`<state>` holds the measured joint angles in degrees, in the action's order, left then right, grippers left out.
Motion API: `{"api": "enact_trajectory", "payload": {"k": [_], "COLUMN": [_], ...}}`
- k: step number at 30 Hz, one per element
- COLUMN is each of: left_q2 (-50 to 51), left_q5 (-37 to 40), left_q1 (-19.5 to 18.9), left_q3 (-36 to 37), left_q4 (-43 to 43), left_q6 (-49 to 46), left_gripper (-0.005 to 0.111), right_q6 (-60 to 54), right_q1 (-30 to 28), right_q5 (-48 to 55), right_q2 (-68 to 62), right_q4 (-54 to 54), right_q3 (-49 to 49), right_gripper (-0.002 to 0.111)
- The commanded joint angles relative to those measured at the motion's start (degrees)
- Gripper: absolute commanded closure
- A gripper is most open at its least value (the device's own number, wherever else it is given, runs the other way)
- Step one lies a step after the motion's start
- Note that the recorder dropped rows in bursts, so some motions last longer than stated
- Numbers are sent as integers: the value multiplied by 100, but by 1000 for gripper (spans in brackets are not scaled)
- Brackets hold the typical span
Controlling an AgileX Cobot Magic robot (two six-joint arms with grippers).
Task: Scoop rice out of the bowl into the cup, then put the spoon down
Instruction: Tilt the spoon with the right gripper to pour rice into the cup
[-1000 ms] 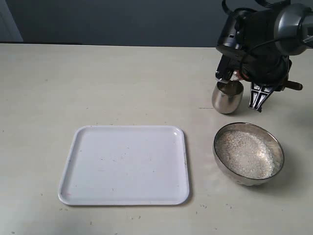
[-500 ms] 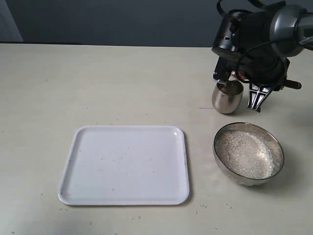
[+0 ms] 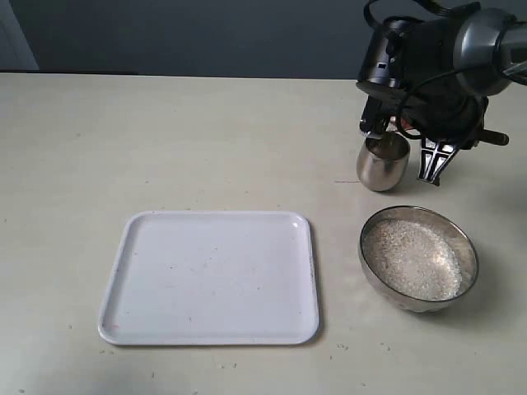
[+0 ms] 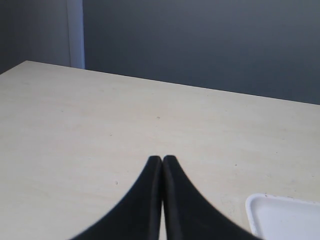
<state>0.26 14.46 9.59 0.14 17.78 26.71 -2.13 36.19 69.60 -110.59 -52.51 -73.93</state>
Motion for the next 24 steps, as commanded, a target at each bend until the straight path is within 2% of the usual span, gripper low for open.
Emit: {"api": "enact_trajectory", "payload": {"k": [1, 10, 14, 24], "left_q2": [-26, -26, -26, -26], "left_q5": [-74, -74, -74, -74], "left_q1": [21, 21, 21, 21], "left_q3": [-14, -14, -14, -14], "left_q4": [-14, -14, -14, -14], "left_q6": [15, 15, 15, 15], "left_gripper": [106, 106, 106, 106], "right_q6": [49, 48, 175, 416], "right_q1": [-4, -4, -4, -4], "right_q5": [37, 37, 37, 37], "right_q2": [8, 80, 198, 226], "right_q4": [5, 14, -367, -525], "right_q3": [-2, 261, 584, 615], "right_gripper": [109, 109, 109, 109]}}
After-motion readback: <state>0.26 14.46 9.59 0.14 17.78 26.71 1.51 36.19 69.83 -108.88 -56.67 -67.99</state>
